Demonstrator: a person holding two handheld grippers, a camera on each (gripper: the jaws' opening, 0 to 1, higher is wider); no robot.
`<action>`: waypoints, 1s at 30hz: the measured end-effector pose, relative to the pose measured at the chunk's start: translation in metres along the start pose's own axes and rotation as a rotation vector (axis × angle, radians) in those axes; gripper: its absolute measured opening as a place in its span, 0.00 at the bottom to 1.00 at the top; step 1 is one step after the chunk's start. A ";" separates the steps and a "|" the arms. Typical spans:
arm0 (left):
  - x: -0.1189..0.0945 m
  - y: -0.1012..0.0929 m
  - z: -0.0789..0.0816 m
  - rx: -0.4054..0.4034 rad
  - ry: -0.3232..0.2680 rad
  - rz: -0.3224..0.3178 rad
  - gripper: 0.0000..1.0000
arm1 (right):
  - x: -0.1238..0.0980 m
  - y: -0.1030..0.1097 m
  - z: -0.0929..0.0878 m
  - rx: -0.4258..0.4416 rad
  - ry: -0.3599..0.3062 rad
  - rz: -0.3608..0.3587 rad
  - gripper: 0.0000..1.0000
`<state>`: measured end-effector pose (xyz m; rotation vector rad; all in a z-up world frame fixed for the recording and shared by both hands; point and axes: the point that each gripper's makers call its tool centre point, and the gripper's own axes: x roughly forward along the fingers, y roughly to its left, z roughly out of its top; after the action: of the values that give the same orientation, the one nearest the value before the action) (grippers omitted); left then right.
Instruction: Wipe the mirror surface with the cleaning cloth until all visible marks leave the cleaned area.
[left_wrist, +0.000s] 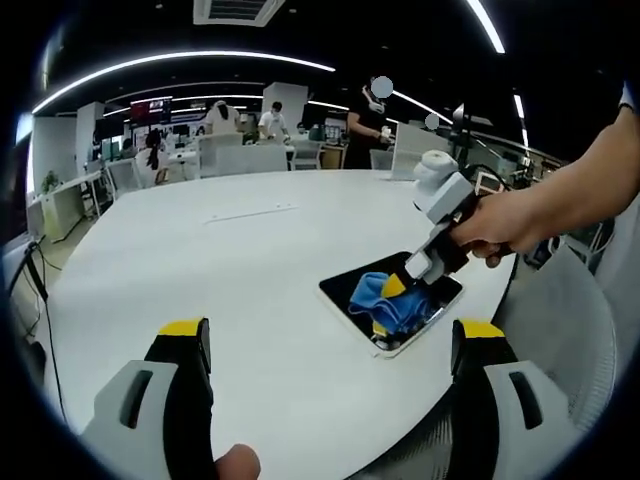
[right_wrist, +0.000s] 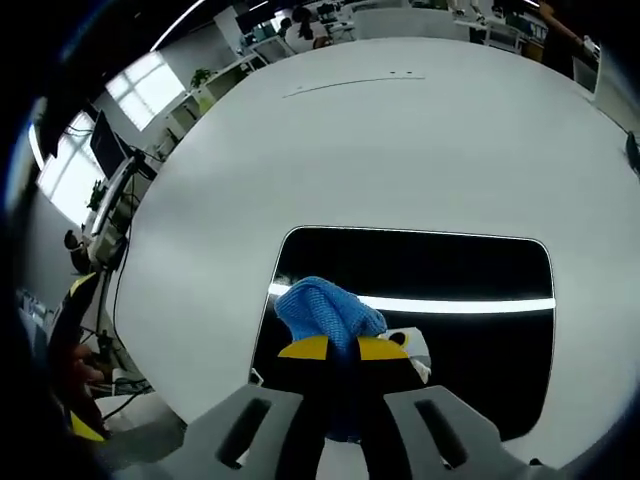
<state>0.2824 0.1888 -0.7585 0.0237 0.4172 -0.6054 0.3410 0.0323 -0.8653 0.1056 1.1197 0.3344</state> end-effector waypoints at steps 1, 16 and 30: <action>0.000 0.000 0.000 0.001 0.001 0.000 0.99 | -0.001 0.000 -0.001 0.000 -0.001 0.001 0.03; 0.000 -0.005 -0.007 0.003 0.015 -0.005 0.99 | -0.008 0.002 -0.015 0.036 -0.011 0.027 0.03; 0.001 -0.006 -0.011 -0.014 0.003 0.005 0.99 | -0.013 0.008 -0.028 0.035 -0.025 0.040 0.03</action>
<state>0.2758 0.1851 -0.7678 0.0127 0.4238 -0.5975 0.3086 0.0328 -0.8643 0.1632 1.0997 0.3482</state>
